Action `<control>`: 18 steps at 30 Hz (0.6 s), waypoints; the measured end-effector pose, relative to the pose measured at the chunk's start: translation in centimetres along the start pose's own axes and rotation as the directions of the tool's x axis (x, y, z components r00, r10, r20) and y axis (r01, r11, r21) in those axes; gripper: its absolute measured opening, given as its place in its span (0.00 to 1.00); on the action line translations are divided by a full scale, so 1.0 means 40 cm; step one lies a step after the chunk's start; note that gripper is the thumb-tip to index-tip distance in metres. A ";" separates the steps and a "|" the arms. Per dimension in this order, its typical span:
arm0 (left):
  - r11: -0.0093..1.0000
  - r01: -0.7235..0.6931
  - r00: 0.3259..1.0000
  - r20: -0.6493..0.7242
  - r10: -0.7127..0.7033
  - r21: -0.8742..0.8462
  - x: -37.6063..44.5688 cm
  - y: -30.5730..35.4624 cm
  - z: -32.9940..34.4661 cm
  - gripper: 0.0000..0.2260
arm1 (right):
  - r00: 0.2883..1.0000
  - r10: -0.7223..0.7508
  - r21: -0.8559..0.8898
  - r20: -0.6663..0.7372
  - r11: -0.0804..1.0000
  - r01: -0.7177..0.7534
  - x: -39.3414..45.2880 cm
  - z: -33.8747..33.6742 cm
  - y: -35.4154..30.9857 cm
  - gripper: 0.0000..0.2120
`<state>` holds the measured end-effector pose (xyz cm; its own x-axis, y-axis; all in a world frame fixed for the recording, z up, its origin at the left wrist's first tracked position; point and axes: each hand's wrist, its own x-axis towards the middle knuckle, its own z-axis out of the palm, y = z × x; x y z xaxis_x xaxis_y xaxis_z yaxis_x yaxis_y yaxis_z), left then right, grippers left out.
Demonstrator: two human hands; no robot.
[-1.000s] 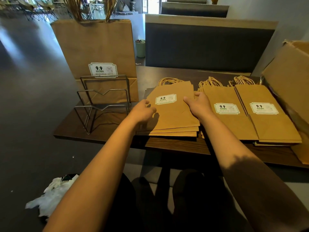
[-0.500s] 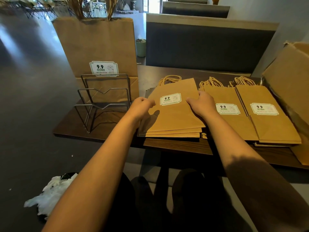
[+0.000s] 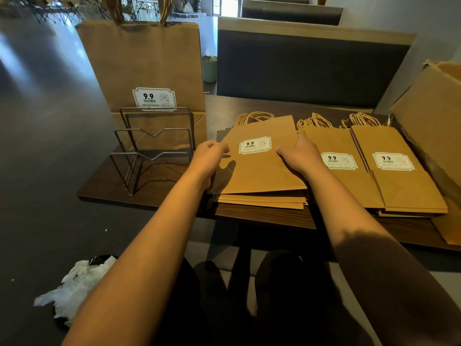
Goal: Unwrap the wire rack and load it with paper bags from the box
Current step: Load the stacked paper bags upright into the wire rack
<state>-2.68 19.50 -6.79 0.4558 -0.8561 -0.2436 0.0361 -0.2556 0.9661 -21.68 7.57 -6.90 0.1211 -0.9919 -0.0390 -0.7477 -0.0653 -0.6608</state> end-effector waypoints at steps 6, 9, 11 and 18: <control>0.979 0.029 0.996 -0.071 -0.044 -0.202 0.004 0.010 0.001 0.04 | 0.999 0.028 0.206 -0.035 0.978 -0.020 0.000 -0.024 0.005 0.22; 0.923 0.126 0.991 0.008 -0.132 -0.364 -0.003 0.032 0.000 0.02 | 0.996 0.088 0.360 0.028 0.929 -0.092 0.002 -0.043 0.015 0.13; 0.927 0.181 0.983 0.088 -0.160 -0.328 -0.004 0.039 -0.002 0.08 | 0.992 0.107 0.382 0.066 0.916 -0.124 0.003 -0.053 0.022 0.14; 0.989 0.022 0.980 0.197 0.008 -0.148 -0.030 0.064 -0.001 0.16 | 0.976 0.140 0.515 0.167 0.832 -0.208 -0.018 -0.060 0.031 0.20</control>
<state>-3.11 19.88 -4.03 0.2722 -0.9297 -0.2479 0.1769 -0.2049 0.9627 -24.25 7.96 -5.89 0.1221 -0.9590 -0.2558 -0.3107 0.2078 -0.9275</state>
